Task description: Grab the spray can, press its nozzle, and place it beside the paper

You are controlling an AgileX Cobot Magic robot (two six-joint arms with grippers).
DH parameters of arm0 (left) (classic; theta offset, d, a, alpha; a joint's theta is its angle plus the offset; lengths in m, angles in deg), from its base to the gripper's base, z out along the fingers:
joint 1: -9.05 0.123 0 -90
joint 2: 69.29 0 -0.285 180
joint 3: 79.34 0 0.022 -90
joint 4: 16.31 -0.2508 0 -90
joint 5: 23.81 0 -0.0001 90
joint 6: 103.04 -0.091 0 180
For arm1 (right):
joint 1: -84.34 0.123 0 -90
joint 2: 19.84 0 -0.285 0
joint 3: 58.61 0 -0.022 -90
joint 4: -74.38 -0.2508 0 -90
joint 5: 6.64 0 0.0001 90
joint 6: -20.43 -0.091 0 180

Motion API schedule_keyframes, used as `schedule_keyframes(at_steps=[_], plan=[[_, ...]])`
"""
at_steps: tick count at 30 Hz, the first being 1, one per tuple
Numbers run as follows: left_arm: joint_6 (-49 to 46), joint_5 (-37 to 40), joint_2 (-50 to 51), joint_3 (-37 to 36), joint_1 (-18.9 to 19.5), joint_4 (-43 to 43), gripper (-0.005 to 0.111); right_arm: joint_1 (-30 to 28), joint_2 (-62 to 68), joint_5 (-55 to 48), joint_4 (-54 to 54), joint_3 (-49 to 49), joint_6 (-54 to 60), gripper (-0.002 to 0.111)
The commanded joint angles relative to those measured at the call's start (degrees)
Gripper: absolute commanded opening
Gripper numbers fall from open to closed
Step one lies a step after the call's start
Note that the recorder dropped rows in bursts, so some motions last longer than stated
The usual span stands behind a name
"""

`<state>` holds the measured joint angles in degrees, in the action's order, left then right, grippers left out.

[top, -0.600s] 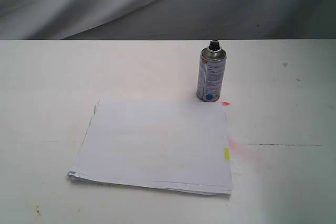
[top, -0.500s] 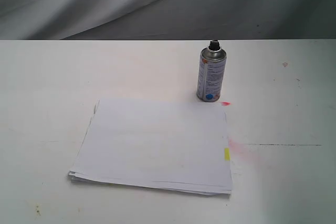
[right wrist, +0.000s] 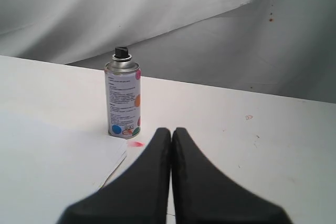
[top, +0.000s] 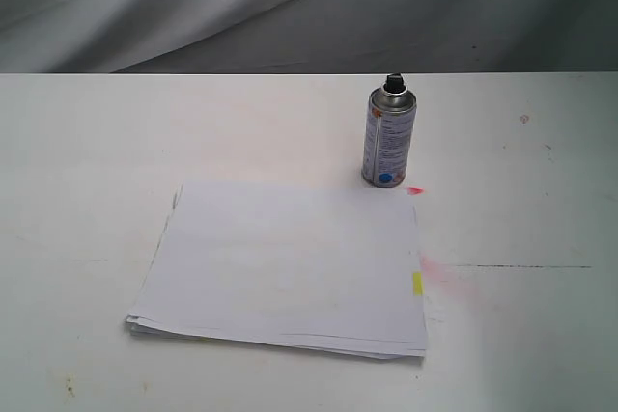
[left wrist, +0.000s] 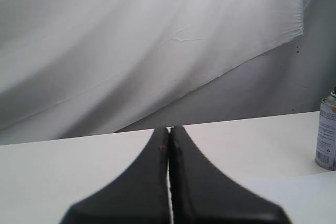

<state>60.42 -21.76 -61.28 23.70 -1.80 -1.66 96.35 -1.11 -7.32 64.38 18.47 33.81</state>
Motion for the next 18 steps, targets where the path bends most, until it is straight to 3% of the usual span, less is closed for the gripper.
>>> schedule_keyframes(at_steps=[1,6,12,18], plan=[[-0.01,-0.06,-0.23,-0.26,-0.01,-0.15,0.0,-0.05,0.0,-0.34,-0.08,0.14,-0.15,0.0],[-0.01,-0.06,-0.23,-0.26,-0.01,-0.15,0.0,-0.05,0.0,-4.69,-0.08,-2.84,-0.15,0.0],[-0.01,-0.06,-0.23,-0.26,-0.01,-0.15,0.0,-0.05,2.27,-13.86,-0.08,-16.61,-0.15,0.0],[-0.01,-0.06,-0.23,-0.26,-0.01,-0.15,0.0,-0.05,12.56,-13.97,-0.08,-28.57,-0.15,0.0]])
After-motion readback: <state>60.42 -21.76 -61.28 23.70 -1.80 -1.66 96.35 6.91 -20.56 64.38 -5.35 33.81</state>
